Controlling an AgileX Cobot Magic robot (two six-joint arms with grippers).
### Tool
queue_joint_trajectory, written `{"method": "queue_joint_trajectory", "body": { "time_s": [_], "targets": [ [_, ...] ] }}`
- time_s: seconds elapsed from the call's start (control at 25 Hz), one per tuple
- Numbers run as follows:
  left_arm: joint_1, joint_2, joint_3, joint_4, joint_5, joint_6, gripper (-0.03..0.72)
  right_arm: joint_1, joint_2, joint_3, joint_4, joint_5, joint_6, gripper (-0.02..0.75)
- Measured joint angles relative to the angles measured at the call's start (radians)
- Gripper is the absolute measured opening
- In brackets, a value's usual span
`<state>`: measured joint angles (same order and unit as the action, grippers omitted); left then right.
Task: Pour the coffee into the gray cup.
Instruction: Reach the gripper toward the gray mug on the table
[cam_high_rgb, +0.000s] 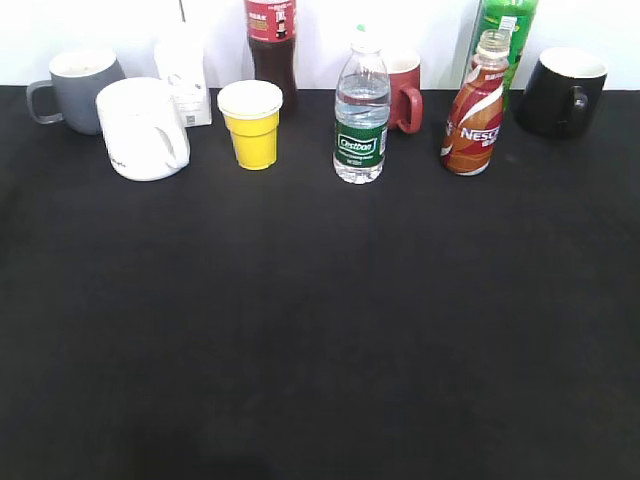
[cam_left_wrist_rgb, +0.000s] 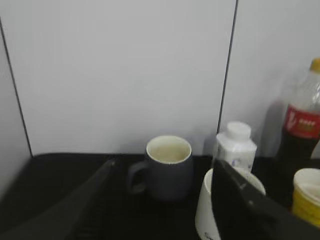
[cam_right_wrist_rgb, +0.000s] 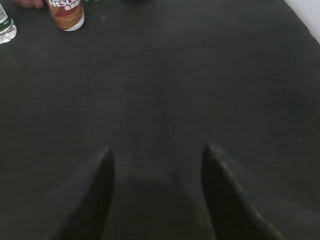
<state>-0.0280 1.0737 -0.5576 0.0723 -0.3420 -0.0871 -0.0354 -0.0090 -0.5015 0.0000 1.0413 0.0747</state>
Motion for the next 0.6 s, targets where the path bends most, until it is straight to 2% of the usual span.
{"method": "queue_joint_trajectory", "body": {
  "time_s": [0.36,0.52,0.6],
  "targets": [
    [0.005,0.497,0.000,-0.005,-0.435,0.000,0.417,0.000,0.000,0.000,0.000,0.001,0.000,0.444],
    [0.088,0.669,-0.009,-0.004,-0.533,0.000,0.417,0.000,0.000,0.000,0.000,0.001,-0.001,0.444],
    [0.098,0.746,-0.067,-0.002,-0.556,0.000,0.417,0.000,0.000,0.000,0.000,0.001,-0.001,0.444]
  ]
}}
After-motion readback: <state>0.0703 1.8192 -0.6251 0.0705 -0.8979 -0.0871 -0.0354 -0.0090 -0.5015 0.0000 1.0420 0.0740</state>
